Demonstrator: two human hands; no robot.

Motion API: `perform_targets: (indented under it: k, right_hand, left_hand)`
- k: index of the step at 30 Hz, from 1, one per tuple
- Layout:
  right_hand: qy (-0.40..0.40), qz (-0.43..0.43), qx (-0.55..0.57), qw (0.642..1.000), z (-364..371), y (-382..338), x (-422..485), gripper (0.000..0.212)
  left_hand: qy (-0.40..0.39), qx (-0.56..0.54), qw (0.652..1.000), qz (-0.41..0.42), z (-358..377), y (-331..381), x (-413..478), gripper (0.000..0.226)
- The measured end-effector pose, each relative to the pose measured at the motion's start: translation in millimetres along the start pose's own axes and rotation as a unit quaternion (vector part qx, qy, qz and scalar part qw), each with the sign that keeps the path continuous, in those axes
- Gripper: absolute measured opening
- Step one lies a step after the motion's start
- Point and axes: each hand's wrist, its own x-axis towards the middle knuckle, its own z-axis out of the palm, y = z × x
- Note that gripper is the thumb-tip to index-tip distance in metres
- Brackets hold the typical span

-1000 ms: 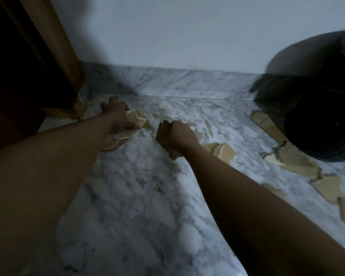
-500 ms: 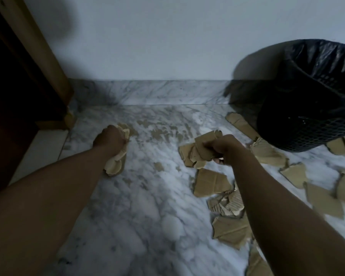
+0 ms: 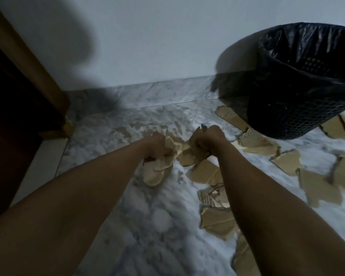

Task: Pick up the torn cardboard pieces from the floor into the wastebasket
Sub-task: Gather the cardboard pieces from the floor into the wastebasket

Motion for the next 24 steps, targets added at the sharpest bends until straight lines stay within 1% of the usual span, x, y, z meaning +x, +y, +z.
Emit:
perform_targets:
  k: [1,3,5,6,7,8,9,10,11,12,14,15,16,18,19,21,22,24]
  right_hand:
    - [-0.011,0.008,0.013,1.0,-18.3,1.5,4.3,0.038]
    - [-0.058,0.025,0.025,0.998,-55.2,8.1,7.3,0.046]
    - [-0.107,0.027,0.014,0.994,-86.1,19.4,7.0,0.049]
    - [-0.133,0.025,-0.019,0.991,-98.0,23.3,4.0,0.051]
    - [-0.159,0.013,-0.075,0.984,-104.1,26.8,1.9,0.054]
    - [-0.176,-0.006,-0.147,0.973,-105.6,27.9,-2.4,0.058]
    - [-0.194,-0.027,-0.216,0.957,-100.6,28.3,-4.3,0.062]
    - [-0.213,-0.041,-0.261,0.941,-91.0,28.7,-9.0,0.063]
    - [-0.228,-0.048,-0.281,0.931,-77.1,30.8,-8.3,0.062]
    - [-0.241,-0.048,-0.281,0.928,-61.4,34.2,-6.8,0.058]
    - [-0.235,-0.036,-0.235,0.942,-28.5,42.7,-8.7,0.05]
    - [-0.216,-0.032,-0.221,0.951,-17.0,45.4,-12.0,0.05]
    - [-0.196,-0.029,-0.215,0.956,-10.1,46.3,-18.2,0.053]
    - [-0.176,-0.005,-0.186,0.967,-0.8,44.8,-26.0,0.064]
    - [-0.175,0.018,-0.16,0.971,5.7,40.7,-24.9,0.063]
    - [-0.167,0.022,-0.151,0.974,15.2,34.7,-27.3,0.055]
    - [-0.171,0.011,-0.162,0.972,22.0,33.6,-26.7,0.054]
    - [-0.172,-0.021,-0.193,0.966,31.7,36.0,-28.6,0.065]
  left_hand:
    - [0.002,-0.002,1.0,0.003,6.0,10.7,3.5,0.053]
    - [-0.01,0.0,1.0,0.015,17.3,28.8,14.8,0.045]
    - [-0.019,0.045,0.999,0.021,25.9,48.1,23.1,0.048]
    - [-0.023,0.083,0.996,0.038,30.1,57.6,25.2,0.05]
    - [-0.023,0.12,0.992,0.045,33.8,65.6,27.9,0.051]
    - [-0.017,0.159,0.986,0.052,37.1,70.5,31.3,0.048]
    - [-0.004,0.176,0.984,0.043,38.8,74.6,31.9,0.039]
    - [0.006,0.181,0.983,0.029,39.5,77.3,33.9,0.031]
    - [0.016,0.172,0.985,0.013,40.0,78.5,36.6,0.028]
    - [0.027,0.164,0.986,0.005,38.4,80.7,38.4,0.032]
    - [0.036,0.141,0.989,-0.026,35.5,85.1,36.4,0.051]
    - [0.037,0.134,0.99,-0.039,33.4,88.0,34.8,0.056]
    - [0.034,0.133,0.989,-0.05,31.2,91.8,30.4,0.057]
    - [0.013,0.158,0.985,-0.066,30.4,97.1,26.2,0.046]
    - [-0.001,0.174,0.982,-0.074,29.3,100.9,23.1,0.04]
    - [0.0,0.191,0.978,-0.088,28.5,104.1,19.1,0.042]
    - [0.009,0.194,0.976,-0.095,30.5,101.8,18.6,0.044]
    - [0.035,0.172,0.979,-0.101,36.9,95.7,20.0,0.04]
